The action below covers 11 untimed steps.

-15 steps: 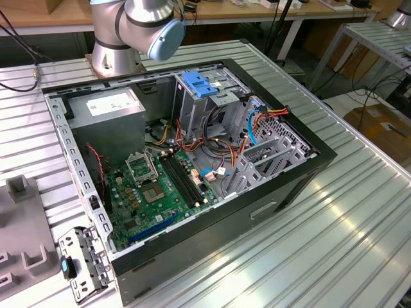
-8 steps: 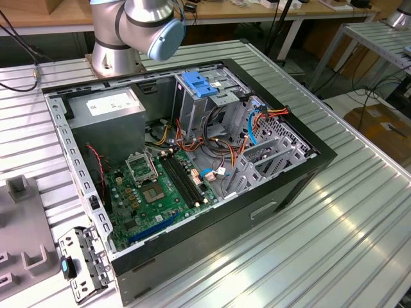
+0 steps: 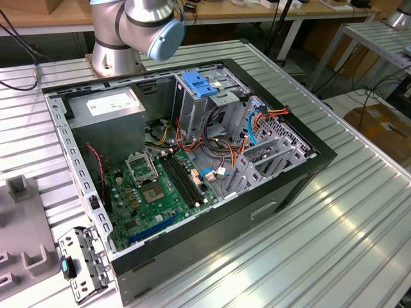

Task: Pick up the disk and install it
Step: 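Pick up the disk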

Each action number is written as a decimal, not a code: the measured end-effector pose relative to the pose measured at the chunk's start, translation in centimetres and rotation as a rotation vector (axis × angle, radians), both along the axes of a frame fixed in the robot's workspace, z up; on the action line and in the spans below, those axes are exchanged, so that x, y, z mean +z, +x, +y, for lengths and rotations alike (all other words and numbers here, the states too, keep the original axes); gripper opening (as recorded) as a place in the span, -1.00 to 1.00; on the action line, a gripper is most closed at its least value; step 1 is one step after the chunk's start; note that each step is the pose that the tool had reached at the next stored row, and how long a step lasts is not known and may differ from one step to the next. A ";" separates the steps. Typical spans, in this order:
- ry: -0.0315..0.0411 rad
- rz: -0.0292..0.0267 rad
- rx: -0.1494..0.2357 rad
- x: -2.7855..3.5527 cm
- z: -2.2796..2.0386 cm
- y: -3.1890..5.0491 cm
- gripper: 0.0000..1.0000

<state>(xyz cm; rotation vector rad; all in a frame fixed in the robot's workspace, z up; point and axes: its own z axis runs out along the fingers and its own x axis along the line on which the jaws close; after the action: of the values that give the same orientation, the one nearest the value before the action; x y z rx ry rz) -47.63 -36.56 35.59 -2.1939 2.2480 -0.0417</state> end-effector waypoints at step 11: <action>0.0000 -0.0001 0.000 0.26 0.00 0.00 -0.25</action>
<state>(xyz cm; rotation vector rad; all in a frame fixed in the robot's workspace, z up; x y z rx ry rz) -47.63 -36.56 35.85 -2.1938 2.2480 -0.0418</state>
